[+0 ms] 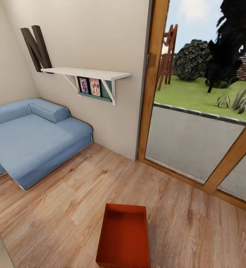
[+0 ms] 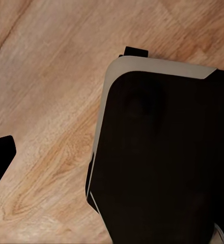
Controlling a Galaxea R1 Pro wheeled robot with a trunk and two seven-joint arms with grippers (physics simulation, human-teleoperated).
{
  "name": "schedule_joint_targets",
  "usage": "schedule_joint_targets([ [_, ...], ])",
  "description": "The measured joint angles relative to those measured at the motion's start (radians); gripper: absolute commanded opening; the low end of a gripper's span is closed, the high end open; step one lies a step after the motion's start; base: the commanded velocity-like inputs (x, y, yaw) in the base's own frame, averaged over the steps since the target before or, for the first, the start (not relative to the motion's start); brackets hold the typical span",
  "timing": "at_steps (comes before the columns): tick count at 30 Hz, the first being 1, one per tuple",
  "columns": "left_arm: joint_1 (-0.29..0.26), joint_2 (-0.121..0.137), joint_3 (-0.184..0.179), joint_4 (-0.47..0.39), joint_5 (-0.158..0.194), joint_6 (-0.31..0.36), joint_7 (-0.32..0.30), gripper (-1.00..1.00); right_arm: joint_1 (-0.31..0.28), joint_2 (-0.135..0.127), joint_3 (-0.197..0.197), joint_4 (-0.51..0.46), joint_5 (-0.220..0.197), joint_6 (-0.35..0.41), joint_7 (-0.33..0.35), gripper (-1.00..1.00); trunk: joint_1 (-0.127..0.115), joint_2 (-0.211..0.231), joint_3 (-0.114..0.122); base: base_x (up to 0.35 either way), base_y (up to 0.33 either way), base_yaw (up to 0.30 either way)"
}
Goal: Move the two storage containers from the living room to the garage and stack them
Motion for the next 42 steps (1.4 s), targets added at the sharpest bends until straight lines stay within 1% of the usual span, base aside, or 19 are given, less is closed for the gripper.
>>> schedule_joint_targets([
  [42,0.000,0.000,0.000,0.000,0.000,0.000,0.000,1.00,0.000,0.001,-0.002,0.000,-0.001,0.000,0.000,1.00,0.000,0.000,-0.068,0.000,0.000,0.000],
])
